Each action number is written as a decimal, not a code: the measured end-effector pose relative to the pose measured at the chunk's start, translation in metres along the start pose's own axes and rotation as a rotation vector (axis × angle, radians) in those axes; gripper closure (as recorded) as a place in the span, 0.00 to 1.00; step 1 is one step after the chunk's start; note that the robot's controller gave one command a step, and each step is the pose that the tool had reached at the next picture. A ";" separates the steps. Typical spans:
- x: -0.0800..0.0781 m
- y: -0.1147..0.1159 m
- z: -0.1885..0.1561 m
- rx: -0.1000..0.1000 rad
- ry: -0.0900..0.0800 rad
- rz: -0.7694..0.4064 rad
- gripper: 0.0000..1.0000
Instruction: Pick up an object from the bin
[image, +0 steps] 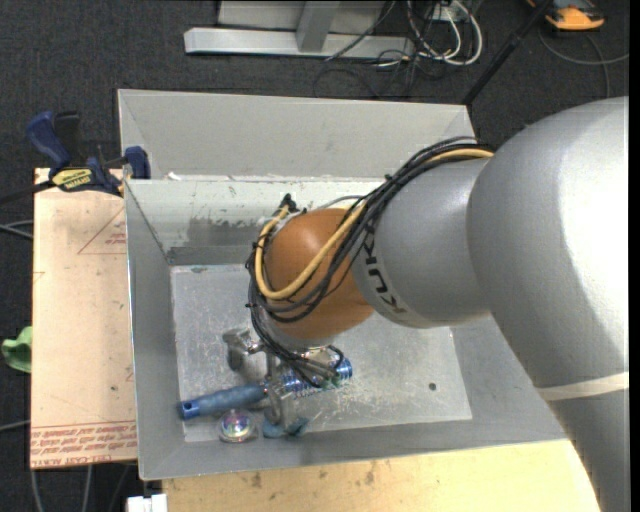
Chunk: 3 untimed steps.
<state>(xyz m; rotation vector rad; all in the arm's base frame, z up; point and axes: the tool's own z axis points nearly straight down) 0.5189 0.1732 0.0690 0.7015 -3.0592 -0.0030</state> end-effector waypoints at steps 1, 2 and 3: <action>-0.001 0.000 -0.002 0.001 -0.004 0.001 1.00; -0.009 -0.014 -0.113 0.004 -0.012 -0.005 1.00; -0.001 -0.026 -0.189 0.004 -0.013 -0.005 1.00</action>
Offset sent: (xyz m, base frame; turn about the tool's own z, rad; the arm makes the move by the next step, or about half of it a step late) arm 0.0000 0.0000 0.0000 0.0000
